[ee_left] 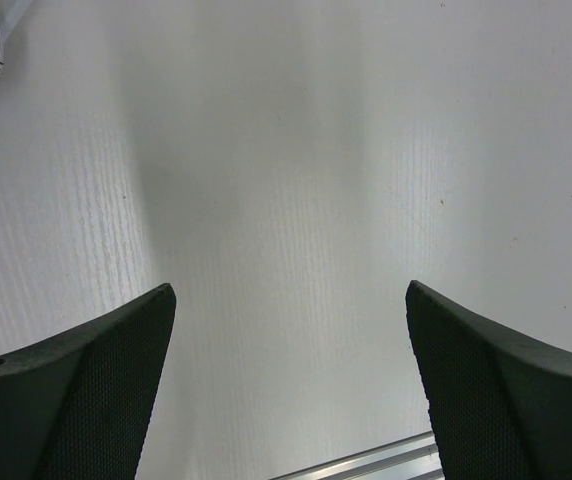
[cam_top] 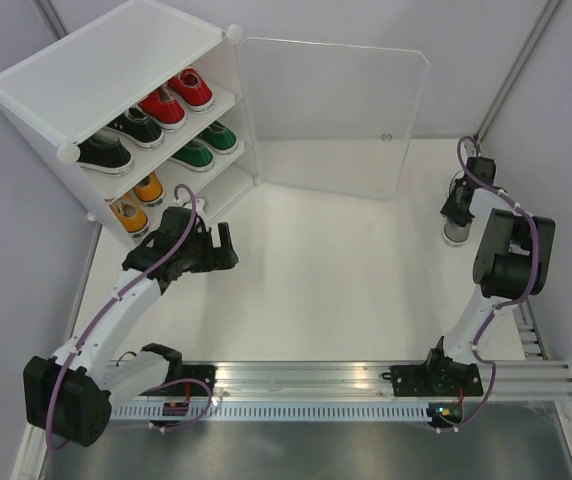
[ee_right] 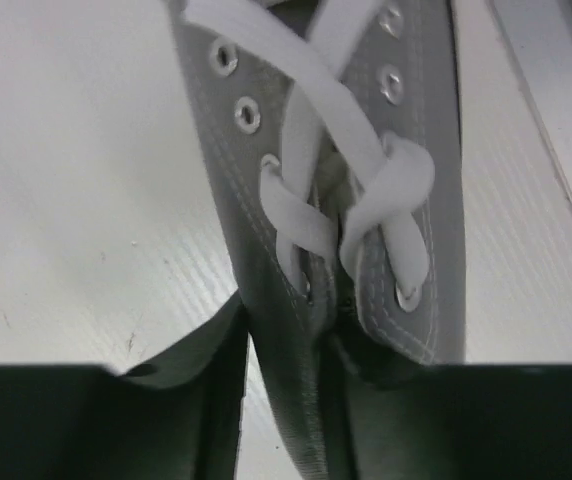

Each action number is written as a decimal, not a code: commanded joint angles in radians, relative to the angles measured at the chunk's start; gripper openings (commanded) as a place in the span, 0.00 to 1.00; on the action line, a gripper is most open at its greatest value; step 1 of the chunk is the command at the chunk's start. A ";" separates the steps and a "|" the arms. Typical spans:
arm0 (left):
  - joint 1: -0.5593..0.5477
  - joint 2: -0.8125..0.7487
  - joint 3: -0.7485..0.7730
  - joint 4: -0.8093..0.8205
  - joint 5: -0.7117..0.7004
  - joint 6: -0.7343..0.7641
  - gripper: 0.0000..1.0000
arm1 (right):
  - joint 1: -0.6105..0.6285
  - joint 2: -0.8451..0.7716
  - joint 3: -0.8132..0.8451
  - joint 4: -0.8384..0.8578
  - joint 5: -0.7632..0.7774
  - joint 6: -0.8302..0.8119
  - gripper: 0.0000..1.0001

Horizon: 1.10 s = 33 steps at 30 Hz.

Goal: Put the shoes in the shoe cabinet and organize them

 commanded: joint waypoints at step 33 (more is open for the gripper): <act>0.030 -0.047 -0.006 0.005 -0.135 -0.017 0.98 | 1.129 -0.284 -0.036 0.033 0.055 0.158 0.00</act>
